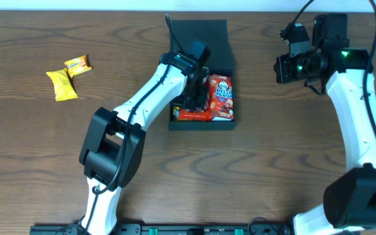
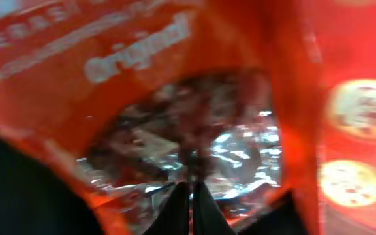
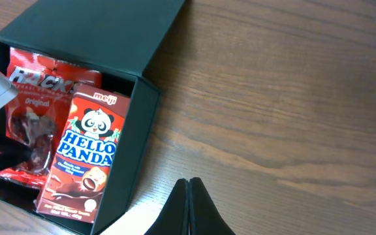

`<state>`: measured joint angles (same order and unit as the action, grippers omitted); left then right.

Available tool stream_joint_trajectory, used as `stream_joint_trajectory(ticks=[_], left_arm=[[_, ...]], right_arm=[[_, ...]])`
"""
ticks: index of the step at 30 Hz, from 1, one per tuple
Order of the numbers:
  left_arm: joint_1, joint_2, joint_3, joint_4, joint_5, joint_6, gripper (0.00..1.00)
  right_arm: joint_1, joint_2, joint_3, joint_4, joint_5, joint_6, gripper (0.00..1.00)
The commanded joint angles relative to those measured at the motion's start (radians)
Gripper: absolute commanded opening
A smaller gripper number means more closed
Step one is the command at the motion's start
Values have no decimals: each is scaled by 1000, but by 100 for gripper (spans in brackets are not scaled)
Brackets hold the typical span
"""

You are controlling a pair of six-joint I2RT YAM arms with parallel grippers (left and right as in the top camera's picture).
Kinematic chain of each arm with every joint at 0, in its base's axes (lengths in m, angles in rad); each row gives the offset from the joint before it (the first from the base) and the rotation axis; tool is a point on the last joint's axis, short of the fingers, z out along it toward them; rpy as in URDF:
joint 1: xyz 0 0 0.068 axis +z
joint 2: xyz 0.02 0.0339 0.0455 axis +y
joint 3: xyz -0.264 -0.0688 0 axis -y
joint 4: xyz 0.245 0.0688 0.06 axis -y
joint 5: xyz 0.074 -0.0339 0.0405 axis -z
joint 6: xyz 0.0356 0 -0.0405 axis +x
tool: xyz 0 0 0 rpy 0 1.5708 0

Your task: Pack container

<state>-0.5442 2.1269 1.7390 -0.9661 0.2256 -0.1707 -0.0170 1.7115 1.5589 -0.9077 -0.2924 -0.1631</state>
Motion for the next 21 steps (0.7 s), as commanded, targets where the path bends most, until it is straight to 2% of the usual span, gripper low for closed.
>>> stream_joint_trajectory(ticks=[1,8,13,18,21], left_arm=[[2,11,-16,-24,-107,43,6],[2,6,19,-32,-120,43,6],[25,-56,171,-31,-135,0,6],[136,-146,230,-35,-330,-39,6],[251,-159,229,-60,-340,-60,6]], right_arm=[[-5,-22,24,-2,-12,-10,2],[-5,-22,24,-8,-12,-10,1],[-5,-22,24,-8,-12,-10,2],[-5,-22,24,-8,-12,-11,1],[-5,-22,24,-8,-12,-10,1]])
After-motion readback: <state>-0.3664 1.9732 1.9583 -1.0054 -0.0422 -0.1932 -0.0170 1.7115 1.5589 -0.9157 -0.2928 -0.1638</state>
